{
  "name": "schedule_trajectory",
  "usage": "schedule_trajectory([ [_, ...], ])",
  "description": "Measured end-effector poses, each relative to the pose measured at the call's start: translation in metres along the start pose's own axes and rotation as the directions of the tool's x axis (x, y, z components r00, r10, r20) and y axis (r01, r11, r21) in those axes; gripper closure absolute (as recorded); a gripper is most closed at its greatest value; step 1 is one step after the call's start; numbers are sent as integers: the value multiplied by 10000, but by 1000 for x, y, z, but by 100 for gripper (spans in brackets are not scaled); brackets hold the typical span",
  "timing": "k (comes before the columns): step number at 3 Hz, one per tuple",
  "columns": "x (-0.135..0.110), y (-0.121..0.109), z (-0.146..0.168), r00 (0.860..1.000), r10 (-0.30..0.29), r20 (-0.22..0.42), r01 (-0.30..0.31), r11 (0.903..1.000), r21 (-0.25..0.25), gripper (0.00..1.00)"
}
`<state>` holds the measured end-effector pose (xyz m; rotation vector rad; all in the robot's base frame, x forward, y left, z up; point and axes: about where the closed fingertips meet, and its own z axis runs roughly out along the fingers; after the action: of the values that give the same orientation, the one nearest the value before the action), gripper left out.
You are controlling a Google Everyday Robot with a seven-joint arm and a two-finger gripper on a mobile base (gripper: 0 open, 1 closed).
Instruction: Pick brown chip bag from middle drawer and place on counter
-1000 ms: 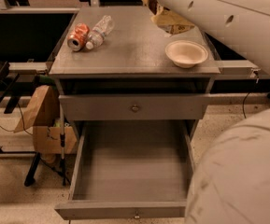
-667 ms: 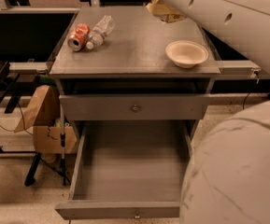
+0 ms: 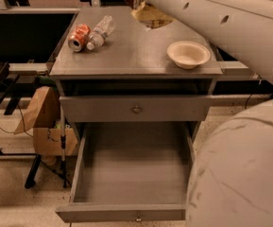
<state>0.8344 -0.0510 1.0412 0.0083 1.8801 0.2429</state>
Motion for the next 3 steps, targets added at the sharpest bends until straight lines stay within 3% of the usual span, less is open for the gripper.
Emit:
schedule_trajectory([
  [1, 32, 31, 14, 9975, 77, -699, -142, 9955, -937, 100],
  [2, 53, 59, 25, 9934, 171, -1133, -369, 9838, -1754, 100],
  [3, 77, 87, 36, 9859, -65, -1673, -312, 9746, -2218, 98],
])
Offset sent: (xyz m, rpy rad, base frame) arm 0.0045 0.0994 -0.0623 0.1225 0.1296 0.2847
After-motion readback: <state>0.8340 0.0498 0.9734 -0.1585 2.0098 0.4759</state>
